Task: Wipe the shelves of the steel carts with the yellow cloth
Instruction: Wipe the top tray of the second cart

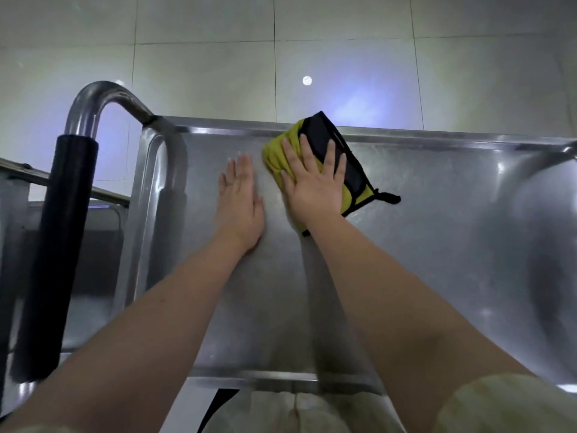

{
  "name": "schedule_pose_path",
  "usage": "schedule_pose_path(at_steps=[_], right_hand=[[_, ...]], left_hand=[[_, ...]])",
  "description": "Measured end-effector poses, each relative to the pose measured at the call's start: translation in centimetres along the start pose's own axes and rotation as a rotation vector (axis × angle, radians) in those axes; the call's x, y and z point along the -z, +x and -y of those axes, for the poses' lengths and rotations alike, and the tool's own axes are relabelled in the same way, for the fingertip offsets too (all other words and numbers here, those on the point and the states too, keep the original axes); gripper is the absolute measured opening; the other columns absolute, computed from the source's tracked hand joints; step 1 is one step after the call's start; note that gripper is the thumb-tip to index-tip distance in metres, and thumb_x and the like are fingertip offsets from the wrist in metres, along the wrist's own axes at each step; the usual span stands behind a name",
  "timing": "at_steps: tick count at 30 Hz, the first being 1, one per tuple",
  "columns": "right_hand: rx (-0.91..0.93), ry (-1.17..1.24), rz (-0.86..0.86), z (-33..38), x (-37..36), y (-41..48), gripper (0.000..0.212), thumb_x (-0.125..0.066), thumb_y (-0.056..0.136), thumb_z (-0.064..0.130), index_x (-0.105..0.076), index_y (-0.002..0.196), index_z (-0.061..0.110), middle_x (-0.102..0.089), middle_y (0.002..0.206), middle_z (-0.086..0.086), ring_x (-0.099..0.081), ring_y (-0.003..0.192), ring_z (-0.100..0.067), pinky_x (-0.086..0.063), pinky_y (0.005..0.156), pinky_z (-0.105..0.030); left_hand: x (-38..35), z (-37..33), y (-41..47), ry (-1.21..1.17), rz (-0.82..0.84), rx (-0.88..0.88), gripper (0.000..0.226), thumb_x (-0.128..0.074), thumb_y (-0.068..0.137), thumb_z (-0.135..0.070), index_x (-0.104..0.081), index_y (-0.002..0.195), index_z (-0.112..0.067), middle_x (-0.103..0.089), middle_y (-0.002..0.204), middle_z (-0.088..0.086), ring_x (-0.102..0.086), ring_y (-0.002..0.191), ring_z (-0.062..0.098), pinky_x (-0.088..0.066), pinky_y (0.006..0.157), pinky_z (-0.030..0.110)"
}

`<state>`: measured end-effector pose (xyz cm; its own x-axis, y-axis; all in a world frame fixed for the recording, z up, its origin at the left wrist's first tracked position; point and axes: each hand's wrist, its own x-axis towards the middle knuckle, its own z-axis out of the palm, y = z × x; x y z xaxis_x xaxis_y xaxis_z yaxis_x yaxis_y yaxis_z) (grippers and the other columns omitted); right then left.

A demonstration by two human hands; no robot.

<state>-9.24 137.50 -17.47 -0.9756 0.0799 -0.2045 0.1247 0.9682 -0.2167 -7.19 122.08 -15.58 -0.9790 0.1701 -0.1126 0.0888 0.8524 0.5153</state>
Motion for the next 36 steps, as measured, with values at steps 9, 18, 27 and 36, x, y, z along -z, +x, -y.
schedule_pose_path(at_steps=[9,18,27,36], right_hand=[[-0.025,-0.052,0.044,0.3,0.3,0.1,0.054,-0.006,0.098,0.060,0.011,0.148,0.050,0.007,0.163,0.014,0.013,0.147,-0.038,0.016,0.113,-0.057],[-0.054,-0.034,0.065,2.2,-0.9,-6.0,0.054,-0.006,0.097,0.061,0.009,0.148,0.051,0.006,0.163,0.014,0.012,0.148,-0.036,0.013,0.115,-0.058],[0.051,-0.063,0.076,-1.8,-4.0,-27.3,0.055,-0.023,0.099,0.057,-0.015,0.151,0.044,-0.015,0.160,0.008,-0.010,0.148,-0.039,-0.013,0.115,-0.064],[-0.909,0.087,-0.005,-12.6,-2.2,-31.1,0.056,-0.017,0.101,0.053,0.005,0.152,0.045,0.004,0.164,0.009,0.006,0.148,-0.037,0.004,0.118,-0.055]], left_hand=[[1.5,5.0,-5.5,0.391,0.144,-0.123,0.065,-0.014,0.096,-0.050,-0.014,0.155,-0.023,-0.008,0.162,0.001,-0.002,0.150,0.022,0.013,0.117,0.041],[0.5,5.8,-6.8,0.407,0.150,-0.105,0.062,-0.015,0.097,-0.045,-0.005,0.155,-0.026,-0.002,0.163,-0.002,0.000,0.150,0.018,0.003,0.120,0.046],[0.4,6.7,-7.5,0.385,0.141,-0.143,0.060,-0.021,0.100,-0.042,-0.005,0.155,-0.025,0.000,0.163,-0.001,0.001,0.150,0.019,0.009,0.119,0.042],[0.1,6.4,-7.8,0.384,0.137,-0.142,0.060,-0.021,0.101,-0.040,-0.003,0.155,-0.023,0.003,0.163,0.000,0.003,0.150,0.020,0.005,0.120,0.046]])
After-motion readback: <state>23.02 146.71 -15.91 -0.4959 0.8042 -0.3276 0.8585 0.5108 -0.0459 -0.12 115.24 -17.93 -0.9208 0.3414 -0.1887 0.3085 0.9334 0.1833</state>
